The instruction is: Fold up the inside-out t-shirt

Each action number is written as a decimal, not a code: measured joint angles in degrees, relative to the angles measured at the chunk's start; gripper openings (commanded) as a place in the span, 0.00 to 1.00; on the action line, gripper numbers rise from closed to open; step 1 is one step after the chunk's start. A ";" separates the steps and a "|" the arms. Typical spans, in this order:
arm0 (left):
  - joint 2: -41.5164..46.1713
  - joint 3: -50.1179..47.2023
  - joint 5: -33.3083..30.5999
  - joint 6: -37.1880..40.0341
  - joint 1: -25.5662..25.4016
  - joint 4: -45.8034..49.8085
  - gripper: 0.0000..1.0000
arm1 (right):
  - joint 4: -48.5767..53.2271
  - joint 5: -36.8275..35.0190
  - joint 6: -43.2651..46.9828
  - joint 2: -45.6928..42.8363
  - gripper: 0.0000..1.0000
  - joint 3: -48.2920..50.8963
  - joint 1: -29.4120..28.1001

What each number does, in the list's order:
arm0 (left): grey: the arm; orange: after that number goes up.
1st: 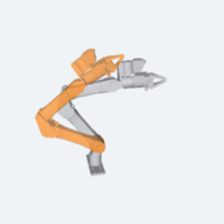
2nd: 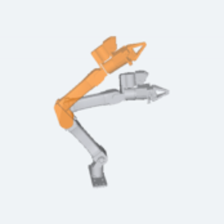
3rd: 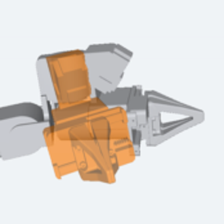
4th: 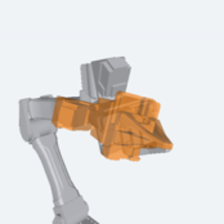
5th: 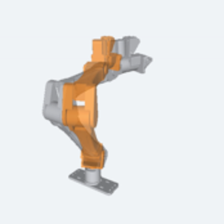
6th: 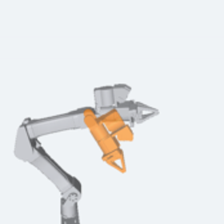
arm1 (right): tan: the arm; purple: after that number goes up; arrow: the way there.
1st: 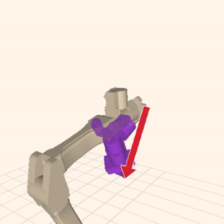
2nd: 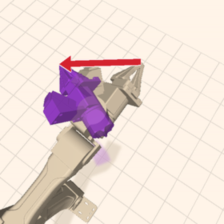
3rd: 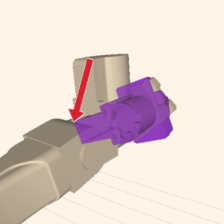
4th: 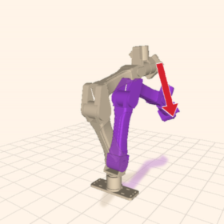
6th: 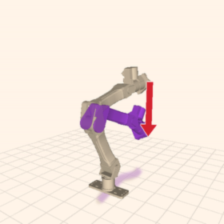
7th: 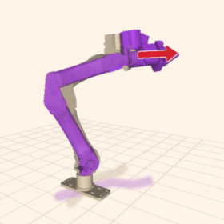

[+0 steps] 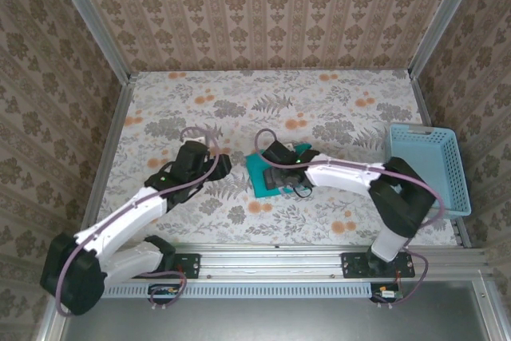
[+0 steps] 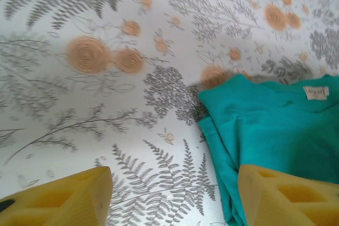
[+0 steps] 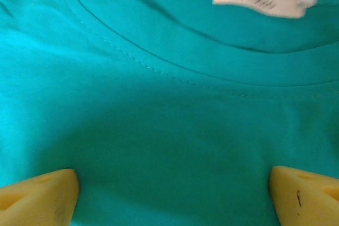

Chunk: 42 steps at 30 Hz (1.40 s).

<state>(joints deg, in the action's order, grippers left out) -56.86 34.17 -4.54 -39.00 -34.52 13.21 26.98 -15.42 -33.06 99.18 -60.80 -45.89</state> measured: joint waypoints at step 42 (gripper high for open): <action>12.83 -7.19 5.05 2.84 12.57 4.81 0.74 | 15.45 -2.64 29.29 15.65 0.96 -33.22 25.42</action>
<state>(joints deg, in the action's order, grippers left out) -44.03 26.98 0.51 -36.16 -21.96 18.02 42.44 -18.06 -3.77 114.83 -94.02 -20.47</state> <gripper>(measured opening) 0.742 0.948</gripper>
